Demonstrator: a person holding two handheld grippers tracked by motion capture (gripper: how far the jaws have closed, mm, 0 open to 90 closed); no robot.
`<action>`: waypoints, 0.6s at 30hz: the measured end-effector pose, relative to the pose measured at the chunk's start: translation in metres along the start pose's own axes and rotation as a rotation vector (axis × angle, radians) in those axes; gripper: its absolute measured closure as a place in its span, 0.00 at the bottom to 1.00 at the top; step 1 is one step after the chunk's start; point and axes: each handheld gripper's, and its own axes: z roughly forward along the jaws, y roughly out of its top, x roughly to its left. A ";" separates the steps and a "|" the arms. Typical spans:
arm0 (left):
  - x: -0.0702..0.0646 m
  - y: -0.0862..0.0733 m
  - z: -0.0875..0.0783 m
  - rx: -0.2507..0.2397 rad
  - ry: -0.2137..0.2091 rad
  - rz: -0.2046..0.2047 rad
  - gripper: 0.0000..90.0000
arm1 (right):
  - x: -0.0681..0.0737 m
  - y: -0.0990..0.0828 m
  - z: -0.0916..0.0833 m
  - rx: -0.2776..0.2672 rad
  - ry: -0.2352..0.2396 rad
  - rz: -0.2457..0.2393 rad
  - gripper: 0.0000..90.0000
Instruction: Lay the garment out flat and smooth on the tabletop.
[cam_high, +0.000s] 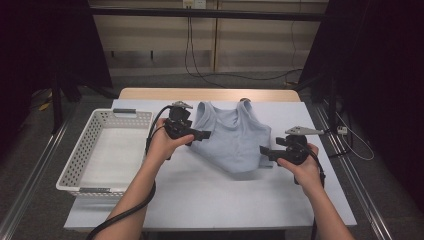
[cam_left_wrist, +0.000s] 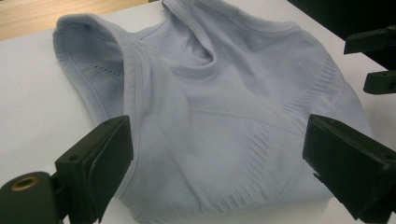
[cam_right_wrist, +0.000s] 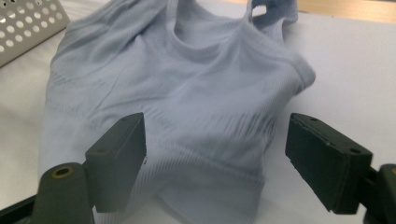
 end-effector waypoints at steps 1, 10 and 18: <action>-0.001 -0.003 0.001 0.002 -0.001 0.000 0.10 | 0.000 -0.004 0.000 -0.002 0.001 0.000 0.22; -0.005 -0.030 0.010 0.035 0.013 0.023 0.09 | 0.001 -0.026 0.002 0.019 -0.010 -0.015 0.21; 0.001 -0.042 0.009 0.036 0.030 0.012 0.09 | 0.001 -0.036 0.002 0.035 -0.009 -0.033 0.21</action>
